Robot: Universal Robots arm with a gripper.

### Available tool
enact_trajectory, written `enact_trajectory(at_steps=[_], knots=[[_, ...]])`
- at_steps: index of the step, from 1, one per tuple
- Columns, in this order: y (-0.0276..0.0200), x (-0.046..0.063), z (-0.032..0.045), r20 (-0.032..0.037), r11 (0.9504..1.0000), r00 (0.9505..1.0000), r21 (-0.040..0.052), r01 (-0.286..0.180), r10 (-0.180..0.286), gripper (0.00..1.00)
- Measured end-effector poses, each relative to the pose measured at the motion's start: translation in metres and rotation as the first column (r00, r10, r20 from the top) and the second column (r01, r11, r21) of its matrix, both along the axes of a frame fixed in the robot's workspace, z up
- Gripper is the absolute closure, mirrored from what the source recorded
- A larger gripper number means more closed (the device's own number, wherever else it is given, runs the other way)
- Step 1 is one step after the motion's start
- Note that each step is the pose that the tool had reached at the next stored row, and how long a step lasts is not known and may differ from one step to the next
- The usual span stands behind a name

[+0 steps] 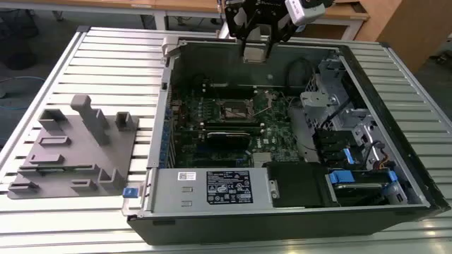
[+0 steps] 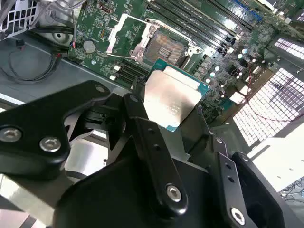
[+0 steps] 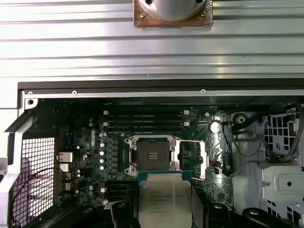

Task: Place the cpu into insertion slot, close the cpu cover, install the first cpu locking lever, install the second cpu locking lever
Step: 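Place the cpu into insertion slot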

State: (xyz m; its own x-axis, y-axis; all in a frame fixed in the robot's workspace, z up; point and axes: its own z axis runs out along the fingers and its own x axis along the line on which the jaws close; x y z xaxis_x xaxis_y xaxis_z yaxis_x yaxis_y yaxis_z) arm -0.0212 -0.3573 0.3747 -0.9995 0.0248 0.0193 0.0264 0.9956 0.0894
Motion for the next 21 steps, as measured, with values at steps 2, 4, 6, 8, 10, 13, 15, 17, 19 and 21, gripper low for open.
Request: enact_trajectory(at_steps=[2,4,6,8,10,13,15,17,19,21], knots=[[0.0000,0.000,0.0000,0.0000,1.0000,1.0000,-0.0001,0.000,0.000,0.46],[0.0000,0.000,0.0000,0.0000,1.0000,1.0000,0.0000,0.000,0.000,0.46],[0.0000,0.000,0.0000,0.0000,1.0000,1.0000,0.0000,0.000,0.000,0.46],[0.0000,0.000,0.0000,0.0000,1.0000,1.0000,0.0000,0.000,0.000,0.46],[0.0000,0.000,-0.0003,0.0001,1.0000,1.0000,0.0001,0.000,0.000,0.46],[0.0000,0.000,-0.0017,0.0004,1.0000,1.0000,0.0000,0.000,0.000,0.46],[0.0000,0.000,-0.0037,0.0009,1.0000,1.0000,0.0001,0.000,0.000,0.46],[0.0000,0.000,-0.0059,0.0015,1.0000,1.0000,0.0000,0.000,0.000,0.46],[0.0000,0.000,-0.0084,0.0020,1.0000,1.0000,-0.0001,0.000,0.000,0.46],[0.0000,0.000,-0.0105,0.0024,1.0000,1.0000,0.0000,0.000,0.000,0.46]])
